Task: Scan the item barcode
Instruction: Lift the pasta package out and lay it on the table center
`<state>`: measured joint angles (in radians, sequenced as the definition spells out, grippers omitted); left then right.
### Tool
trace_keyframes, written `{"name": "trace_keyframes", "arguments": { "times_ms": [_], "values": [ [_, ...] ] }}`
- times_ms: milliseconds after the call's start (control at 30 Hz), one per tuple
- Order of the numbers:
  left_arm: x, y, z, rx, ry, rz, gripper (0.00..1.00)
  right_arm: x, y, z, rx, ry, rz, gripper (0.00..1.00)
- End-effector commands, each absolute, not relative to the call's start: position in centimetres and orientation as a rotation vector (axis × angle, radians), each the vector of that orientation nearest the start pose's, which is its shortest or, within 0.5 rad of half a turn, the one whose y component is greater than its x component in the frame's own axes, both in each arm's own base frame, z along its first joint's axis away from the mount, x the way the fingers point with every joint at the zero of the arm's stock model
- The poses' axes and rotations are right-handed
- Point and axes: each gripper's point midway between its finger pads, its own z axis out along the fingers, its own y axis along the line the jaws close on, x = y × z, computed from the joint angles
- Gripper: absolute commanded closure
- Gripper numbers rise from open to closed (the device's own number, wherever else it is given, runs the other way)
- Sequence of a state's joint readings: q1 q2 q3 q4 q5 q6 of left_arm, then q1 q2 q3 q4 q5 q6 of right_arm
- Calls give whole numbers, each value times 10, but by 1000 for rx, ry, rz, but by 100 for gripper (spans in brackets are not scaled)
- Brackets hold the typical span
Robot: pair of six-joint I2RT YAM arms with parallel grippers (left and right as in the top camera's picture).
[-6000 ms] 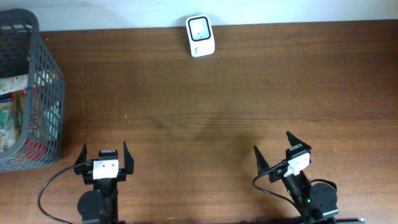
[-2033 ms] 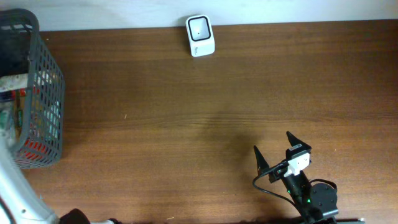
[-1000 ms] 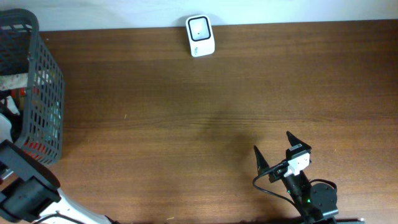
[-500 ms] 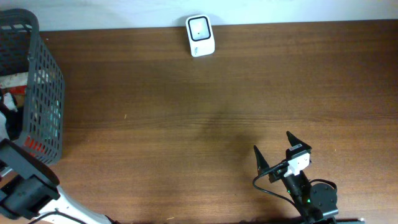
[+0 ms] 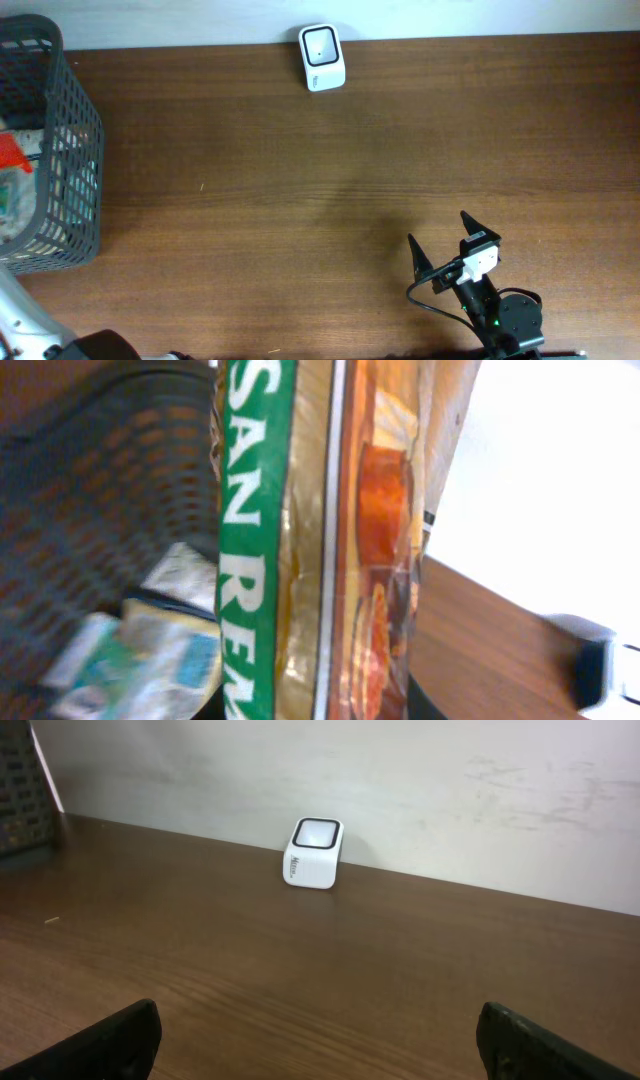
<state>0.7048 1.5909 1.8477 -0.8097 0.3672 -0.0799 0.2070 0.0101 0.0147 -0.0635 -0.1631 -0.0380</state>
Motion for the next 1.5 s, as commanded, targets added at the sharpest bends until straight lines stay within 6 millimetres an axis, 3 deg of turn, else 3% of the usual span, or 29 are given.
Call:
{"name": "trace_keyframes", "arguments": {
  "times_ms": [0, 133, 233, 300, 333, 500, 533, 667, 733, 833, 900, 1033, 1167, 1467],
  "values": [
    [394, 150, 431, -328, 1919, -193, 100, 232, 80, 160, -338, 1604, 265, 1],
    [414, 66, 404, -167, 2068, -173, 100, 232, 80, 160, -338, 1603, 265, 1],
    [408, 9, 371, -73, 2220, -166, 100, 232, 80, 160, -338, 1603, 265, 1],
    [403, -20, 345, -14, 2310, -214, 100, 232, 80, 160, -338, 1603, 266, 1],
    [396, -37, 316, -15, 2405, -251, 100, 232, 80, 160, -338, 1603, 265, 1],
    [368, -43, 221, -215, 2659, -294, 100, 232, 80, 160, -338, 1603, 266, 1],
    [360, -48, 193, -209, 2714, -293, 100, 232, 80, 160, -338, 1603, 265, 1],
    [365, -65, 127, -185, 2697, -320, 100, 232, 80, 160, -338, 1603, 265, 1],
    [364, -74, 105, -217, 2676, -352, 100, 232, 80, 160, -338, 1603, 266, 1],
    [356, -98, 87, -123, 2675, -365, 100, 232, 80, 160, -338, 1603, 265, 1],
    [354, -104, 82, -82, 2669, -299, 100, 232, 80, 160, -338, 1603, 265, 1],
    [356, -126, 80, -9, 2623, -328, 100, 232, 80, 160, -338, 1604, 265, 1],
    [355, -121, 62, -271, 2663, -305, 100, 232, 80, 160, -338, 1603, 266, 1],
    [348, -127, 32, -256, 2744, -270, 100, 232, 80, 160, -338, 1604, 265, 1]
  ]
}}
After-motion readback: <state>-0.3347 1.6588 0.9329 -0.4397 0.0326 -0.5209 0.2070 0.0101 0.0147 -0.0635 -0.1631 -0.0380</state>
